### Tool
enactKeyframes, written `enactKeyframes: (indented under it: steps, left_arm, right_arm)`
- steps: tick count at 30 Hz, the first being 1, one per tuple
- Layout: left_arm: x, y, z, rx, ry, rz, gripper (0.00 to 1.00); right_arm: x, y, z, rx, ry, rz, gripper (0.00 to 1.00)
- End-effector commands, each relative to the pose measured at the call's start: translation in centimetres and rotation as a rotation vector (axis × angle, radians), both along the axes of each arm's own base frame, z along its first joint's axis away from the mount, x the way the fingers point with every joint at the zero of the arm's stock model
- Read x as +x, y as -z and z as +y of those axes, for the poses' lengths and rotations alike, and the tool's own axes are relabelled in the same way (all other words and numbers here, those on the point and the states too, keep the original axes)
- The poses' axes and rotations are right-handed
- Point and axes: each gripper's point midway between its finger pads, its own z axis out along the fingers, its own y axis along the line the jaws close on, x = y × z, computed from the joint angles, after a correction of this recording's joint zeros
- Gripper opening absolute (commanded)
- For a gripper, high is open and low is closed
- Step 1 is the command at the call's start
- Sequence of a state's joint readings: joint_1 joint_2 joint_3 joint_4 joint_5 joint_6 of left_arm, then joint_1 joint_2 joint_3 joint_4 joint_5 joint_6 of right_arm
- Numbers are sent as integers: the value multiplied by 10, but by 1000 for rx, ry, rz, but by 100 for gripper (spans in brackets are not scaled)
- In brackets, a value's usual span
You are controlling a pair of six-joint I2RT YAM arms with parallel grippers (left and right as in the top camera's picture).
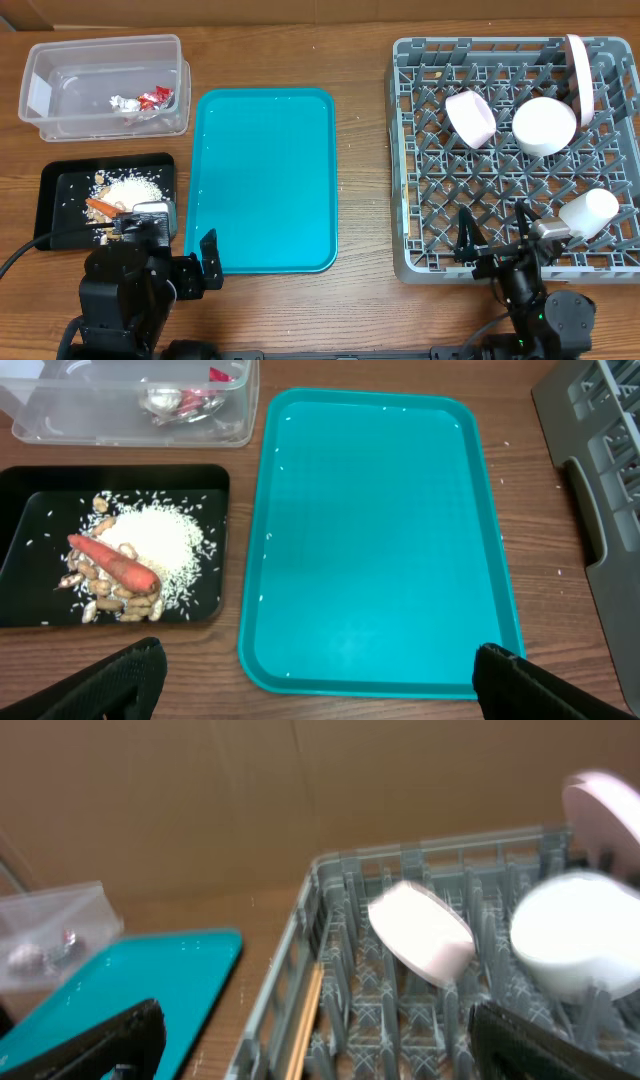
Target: Sort waste into correct bins and load items into the dishwasher
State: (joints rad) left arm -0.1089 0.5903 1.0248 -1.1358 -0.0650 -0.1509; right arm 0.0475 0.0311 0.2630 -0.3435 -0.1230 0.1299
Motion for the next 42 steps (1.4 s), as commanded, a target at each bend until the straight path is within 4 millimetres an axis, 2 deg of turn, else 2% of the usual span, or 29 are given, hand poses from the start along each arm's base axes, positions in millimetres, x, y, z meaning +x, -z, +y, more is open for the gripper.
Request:
enactKeyframes:
  steps: [1,6,11,42]
  left_arm:
    - [0,2,3,4,-18,0,100]
    - [0,1,3,4,-18,0,100]
    - [0,1,3,4,-18,0,100]
    - [0,1,3,4,-18,0,100]
  right_arm:
    - [7,7,0,0,4,-62,100]
    - [17,10,-4,-4,31,-165,100]
    - [20,52,2,-71,-4,-52,100]
    - [20,50,2,-71,-5,-57,100]
